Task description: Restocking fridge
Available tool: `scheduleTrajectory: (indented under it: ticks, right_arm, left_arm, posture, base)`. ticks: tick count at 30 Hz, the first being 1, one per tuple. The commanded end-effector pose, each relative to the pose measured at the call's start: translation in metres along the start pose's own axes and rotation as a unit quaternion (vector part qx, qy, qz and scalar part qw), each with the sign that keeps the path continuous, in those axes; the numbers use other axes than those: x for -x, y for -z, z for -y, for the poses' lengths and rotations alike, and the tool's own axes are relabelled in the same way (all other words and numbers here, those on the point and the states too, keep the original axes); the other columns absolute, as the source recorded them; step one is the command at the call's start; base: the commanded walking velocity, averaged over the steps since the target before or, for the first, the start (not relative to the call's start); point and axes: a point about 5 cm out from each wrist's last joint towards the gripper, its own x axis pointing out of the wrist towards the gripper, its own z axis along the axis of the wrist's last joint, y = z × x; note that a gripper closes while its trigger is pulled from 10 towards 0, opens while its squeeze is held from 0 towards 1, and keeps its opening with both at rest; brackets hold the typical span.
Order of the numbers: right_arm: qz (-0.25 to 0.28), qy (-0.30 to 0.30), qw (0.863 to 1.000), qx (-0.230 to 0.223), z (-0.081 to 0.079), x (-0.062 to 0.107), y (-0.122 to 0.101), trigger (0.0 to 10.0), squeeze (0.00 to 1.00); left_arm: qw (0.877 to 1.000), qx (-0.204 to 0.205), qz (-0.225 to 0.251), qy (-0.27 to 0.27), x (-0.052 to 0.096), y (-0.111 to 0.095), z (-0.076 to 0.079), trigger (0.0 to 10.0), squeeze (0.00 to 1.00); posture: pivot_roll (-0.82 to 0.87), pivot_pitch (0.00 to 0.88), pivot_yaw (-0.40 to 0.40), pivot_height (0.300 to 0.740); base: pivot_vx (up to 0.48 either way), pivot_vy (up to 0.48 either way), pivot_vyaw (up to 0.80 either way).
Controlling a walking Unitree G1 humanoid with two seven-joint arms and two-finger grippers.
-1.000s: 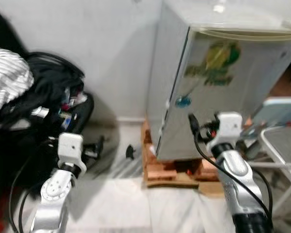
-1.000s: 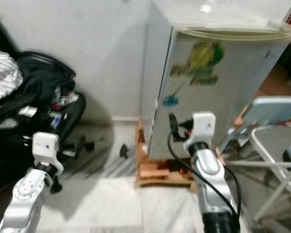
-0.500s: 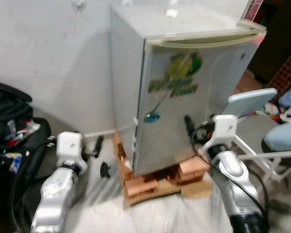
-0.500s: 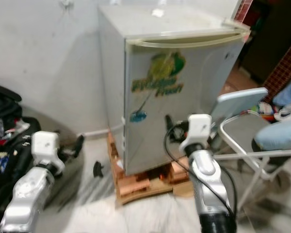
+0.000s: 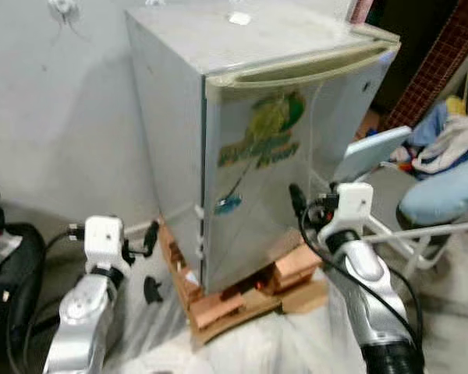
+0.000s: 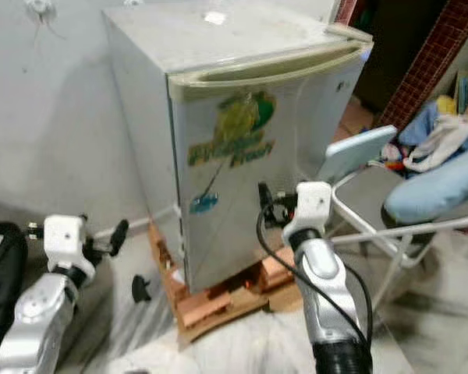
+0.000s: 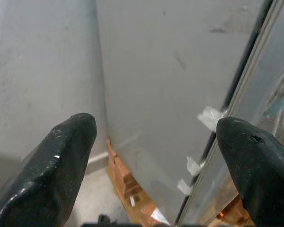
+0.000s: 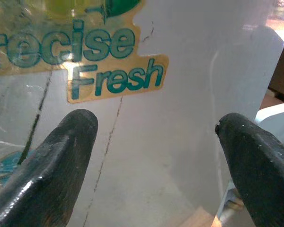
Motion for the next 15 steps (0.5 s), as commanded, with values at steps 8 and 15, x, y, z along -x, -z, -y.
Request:
scheduleTrajectory:
  ticks: [8,15]
  right_arm:
    - [0.002,0.003,1.000,0.001,0.0020,-0.0019,-0.0028,10.0,0.00]
    - [0.001,0.008,1.000,0.003,0.0039,-0.0012,-0.0011,10.0,0.00]
  left_arm:
    - [1.000,-0.006,0.000,-0.001,0.0014,-0.0047,-0.0039,10.0,0.00]
    - [1.000,-0.018,0.001,0.014,0.0009,-0.0038,-0.0008,10.0,0.00]
  posture:
    - [0.09,0.000,-0.074,0.740]
    - [0.09,0.000,-0.060,0.740]
  base:
    - [0.000,0.480,-0.51]
    - [0.000,0.445,-0.28]
